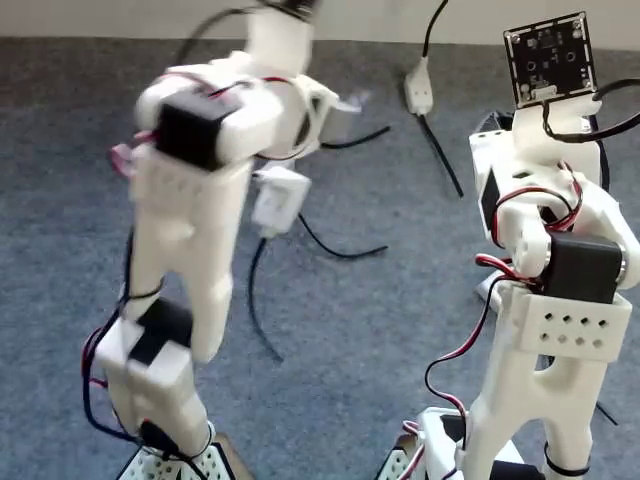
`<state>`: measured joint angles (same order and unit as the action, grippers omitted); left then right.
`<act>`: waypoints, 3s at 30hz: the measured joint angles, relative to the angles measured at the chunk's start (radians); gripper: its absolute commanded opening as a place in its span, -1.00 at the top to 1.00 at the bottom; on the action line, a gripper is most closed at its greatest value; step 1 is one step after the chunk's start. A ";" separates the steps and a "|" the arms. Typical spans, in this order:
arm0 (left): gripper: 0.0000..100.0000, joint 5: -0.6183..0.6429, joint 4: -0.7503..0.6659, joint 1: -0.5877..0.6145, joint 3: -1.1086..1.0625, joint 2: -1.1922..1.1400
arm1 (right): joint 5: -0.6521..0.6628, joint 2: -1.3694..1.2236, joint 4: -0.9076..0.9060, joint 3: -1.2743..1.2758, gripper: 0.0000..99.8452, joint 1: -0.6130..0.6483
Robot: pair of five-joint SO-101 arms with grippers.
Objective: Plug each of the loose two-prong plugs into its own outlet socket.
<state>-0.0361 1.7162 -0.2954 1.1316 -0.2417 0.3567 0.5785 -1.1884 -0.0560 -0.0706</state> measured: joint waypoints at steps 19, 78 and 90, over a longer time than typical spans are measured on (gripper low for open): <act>0.16 0.608 -0.348 0.192 -0.158 0.157 | -0.295 0.000 0.009 -0.025 0.68 0.057; 0.29 -0.006 -0.023 0.368 -0.891 -0.307 | -0.296 0.000 0.012 -0.025 0.68 0.052; 0.77 -0.005 -0.463 0.402 -1.181 -0.219 | -0.296 0.000 0.012 -0.025 0.68 0.052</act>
<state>-0.0407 1.2528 0.1066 -0.0499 -0.4611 0.0606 0.5785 -1.1761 -0.0806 -0.0184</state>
